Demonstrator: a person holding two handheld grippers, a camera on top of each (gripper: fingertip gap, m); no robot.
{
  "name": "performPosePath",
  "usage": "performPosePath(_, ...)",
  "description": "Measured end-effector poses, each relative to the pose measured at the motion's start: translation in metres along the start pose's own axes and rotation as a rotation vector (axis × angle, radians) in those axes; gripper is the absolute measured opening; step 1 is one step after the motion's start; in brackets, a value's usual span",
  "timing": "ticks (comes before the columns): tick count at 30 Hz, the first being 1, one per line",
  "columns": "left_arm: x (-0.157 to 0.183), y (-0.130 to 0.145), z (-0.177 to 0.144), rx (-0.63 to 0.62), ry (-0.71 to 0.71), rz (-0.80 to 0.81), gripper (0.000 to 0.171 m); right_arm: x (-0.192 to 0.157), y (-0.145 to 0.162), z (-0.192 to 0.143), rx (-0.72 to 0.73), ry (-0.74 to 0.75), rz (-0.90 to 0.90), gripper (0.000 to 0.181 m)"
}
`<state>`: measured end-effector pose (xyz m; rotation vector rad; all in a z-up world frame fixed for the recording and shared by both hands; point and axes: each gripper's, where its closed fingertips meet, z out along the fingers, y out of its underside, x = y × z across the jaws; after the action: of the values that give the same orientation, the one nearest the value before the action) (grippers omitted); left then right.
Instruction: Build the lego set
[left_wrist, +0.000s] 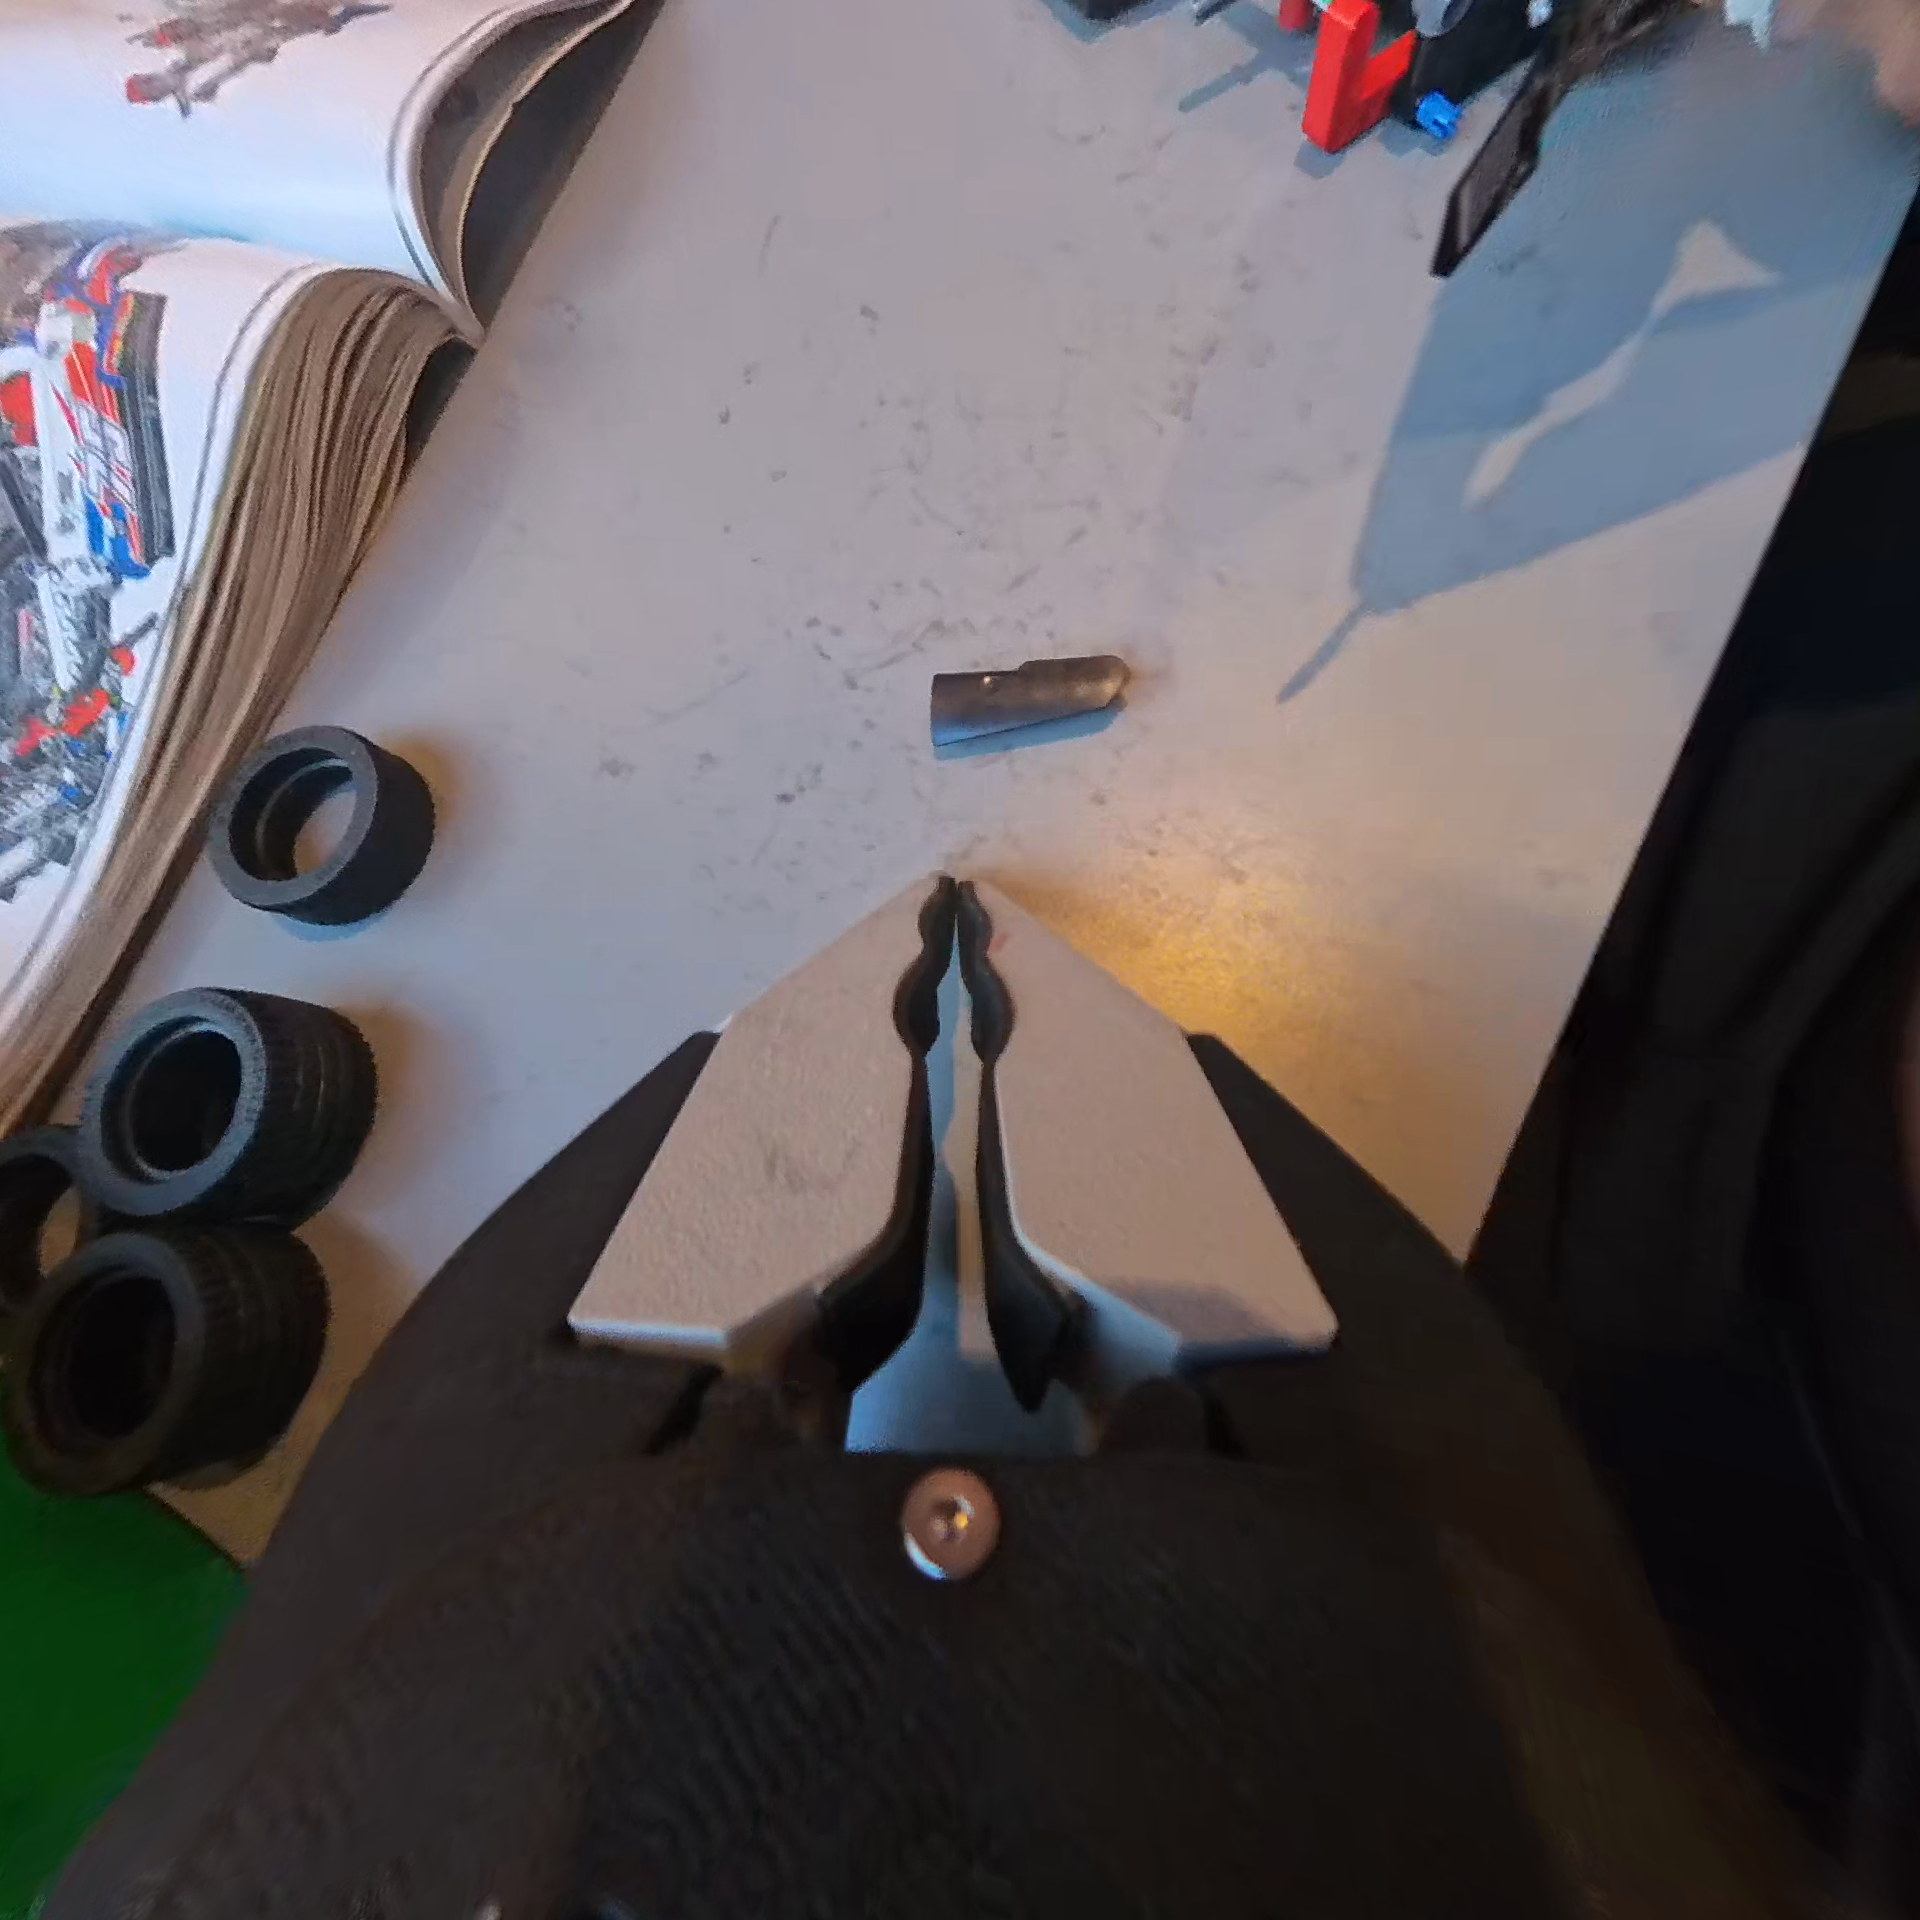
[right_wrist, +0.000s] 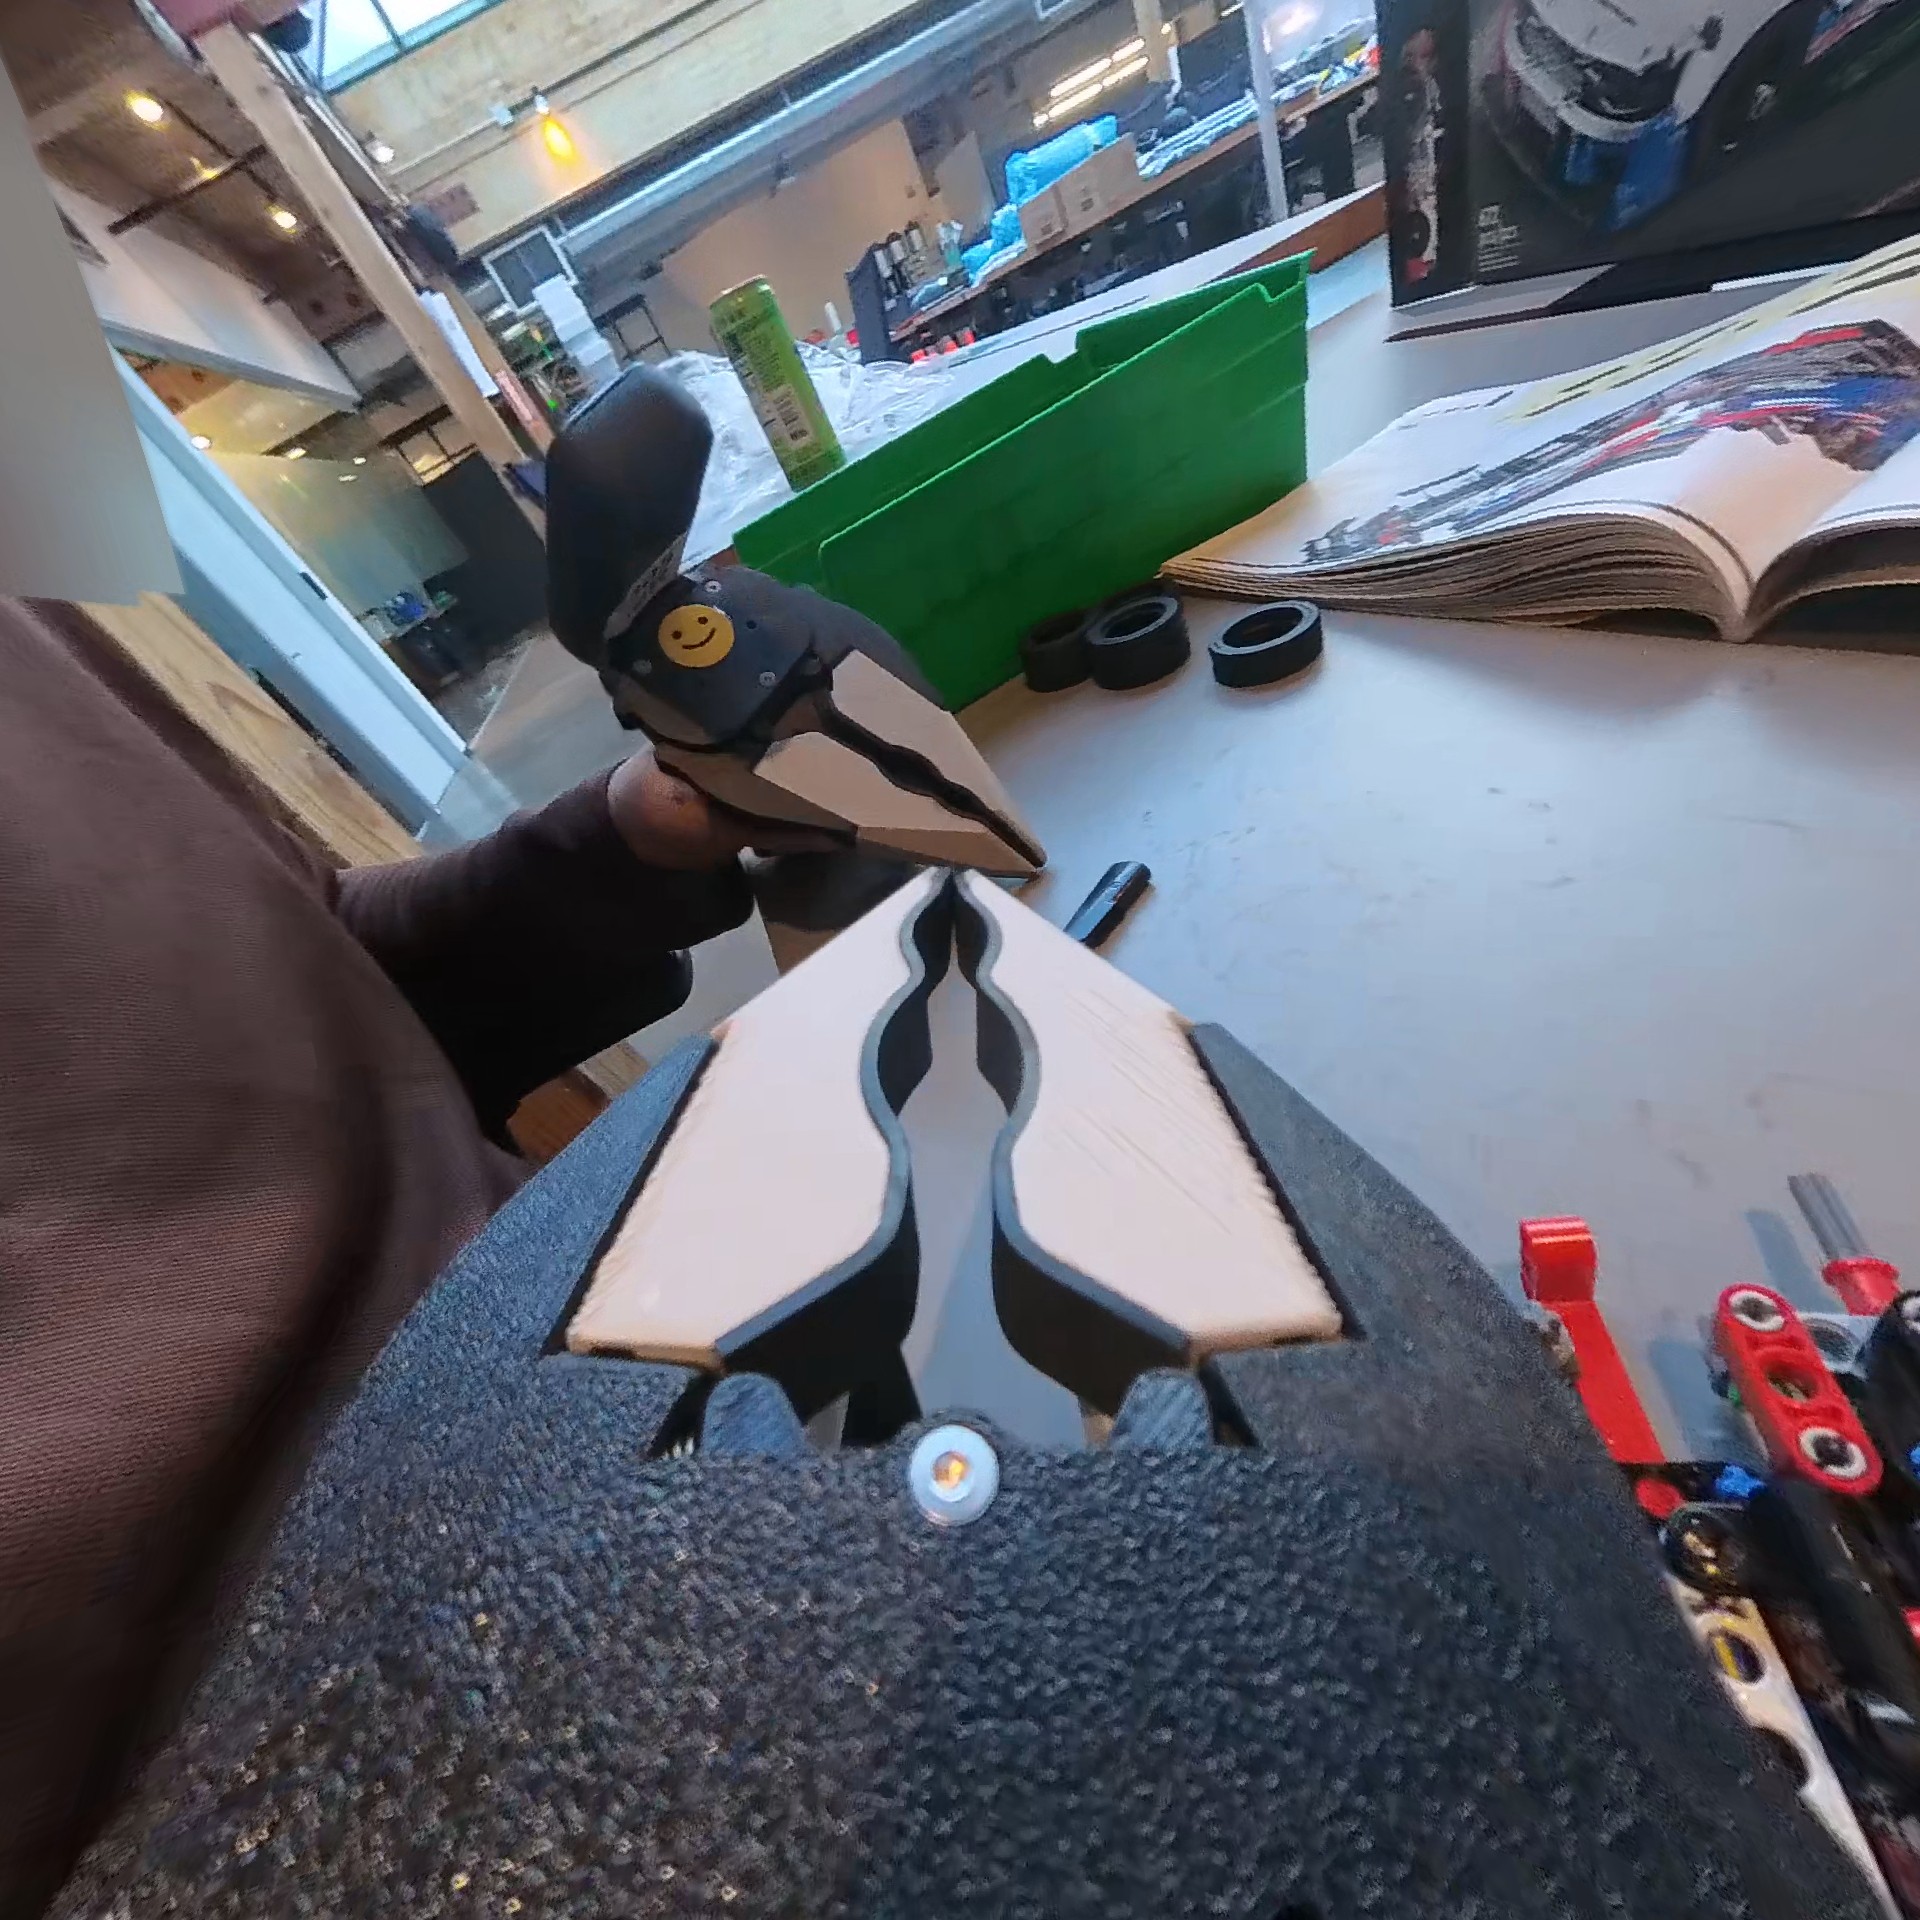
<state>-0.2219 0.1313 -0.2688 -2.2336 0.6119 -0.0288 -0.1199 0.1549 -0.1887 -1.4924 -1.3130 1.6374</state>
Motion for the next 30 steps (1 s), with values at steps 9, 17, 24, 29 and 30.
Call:
performPosePath(9,-0.010,-0.033,-0.025,0.262,-0.016,-0.297,0.031,-0.007,-0.012,-0.001,0.020,0.036,-0.094,0.000)
performPosePath(17,0.021,-0.032,0.014,0.051,0.004,-0.320,0.053,-0.014,-0.017,-0.011,0.027,0.050,-0.176,0.000)
performPosePath(24,0.019,-0.036,0.032,-0.009,0.040,-0.265,0.027,-0.013,-0.016,-0.014,0.020,0.054,-0.174,0.000)
performPosePath(29,0.039,-0.040,0.033,0.014,0.322,0.030,0.016,-0.006,-0.006,-0.010,-0.030,0.071,-0.127,0.000)
performPosePath(30,0.042,-0.038,0.031,0.017,0.374,0.075,0.017,-0.004,-0.003,-0.008,-0.051,0.071,-0.113,0.000)
